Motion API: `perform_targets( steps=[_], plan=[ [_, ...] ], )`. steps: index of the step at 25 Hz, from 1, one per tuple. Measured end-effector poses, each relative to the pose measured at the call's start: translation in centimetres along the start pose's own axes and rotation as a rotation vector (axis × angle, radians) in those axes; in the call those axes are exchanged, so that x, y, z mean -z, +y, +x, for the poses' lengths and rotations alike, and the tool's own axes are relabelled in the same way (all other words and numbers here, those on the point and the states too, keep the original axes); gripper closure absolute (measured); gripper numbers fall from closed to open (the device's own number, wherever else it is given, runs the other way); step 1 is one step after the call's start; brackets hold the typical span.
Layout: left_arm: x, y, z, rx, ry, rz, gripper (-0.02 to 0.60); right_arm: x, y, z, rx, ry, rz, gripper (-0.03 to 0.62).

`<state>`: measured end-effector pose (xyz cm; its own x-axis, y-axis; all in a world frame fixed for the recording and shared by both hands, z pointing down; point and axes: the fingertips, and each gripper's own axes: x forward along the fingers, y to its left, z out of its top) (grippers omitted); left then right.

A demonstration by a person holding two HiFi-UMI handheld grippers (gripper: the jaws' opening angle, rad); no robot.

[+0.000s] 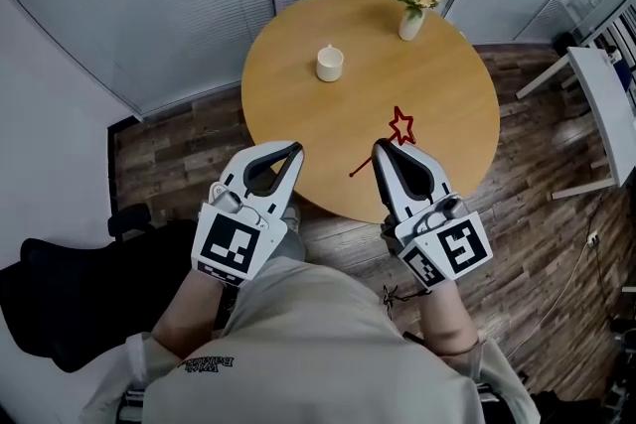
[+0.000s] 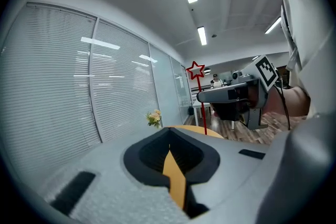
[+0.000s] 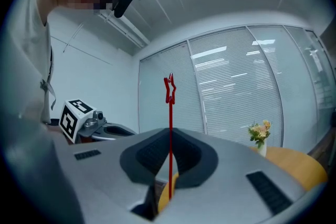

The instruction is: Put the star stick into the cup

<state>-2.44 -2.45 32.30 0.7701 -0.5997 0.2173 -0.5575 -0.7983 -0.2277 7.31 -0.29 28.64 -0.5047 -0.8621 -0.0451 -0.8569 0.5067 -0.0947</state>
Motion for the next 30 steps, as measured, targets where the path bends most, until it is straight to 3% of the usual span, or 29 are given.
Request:
perform_targets(
  steps=[9,13,15,30],
  plan=[
    [0.0,9.1,4.0,0.068,-0.027,-0.008,0.56,-1.7,-2.3,8.7,0.075,0.026,-0.031,0.563],
    [1.0,12.8,6.0,0.094,-0.03,-0.006,0.56,-2.6,-3.4,12.3,0.08,-0.021,0.09,0.563],
    [1.5,14.0,6.8,0.107,-0.032,-0.009,0.56,-2.8,-3.8,13.6,0.093,-0.025,0.085,0.563],
    [2.7,14.4,8.5,0.162,-0.012,-0.026,0.56,-2.2,-4.7,14.3,0.158,0.037,-0.036,0.563]
  ],
)
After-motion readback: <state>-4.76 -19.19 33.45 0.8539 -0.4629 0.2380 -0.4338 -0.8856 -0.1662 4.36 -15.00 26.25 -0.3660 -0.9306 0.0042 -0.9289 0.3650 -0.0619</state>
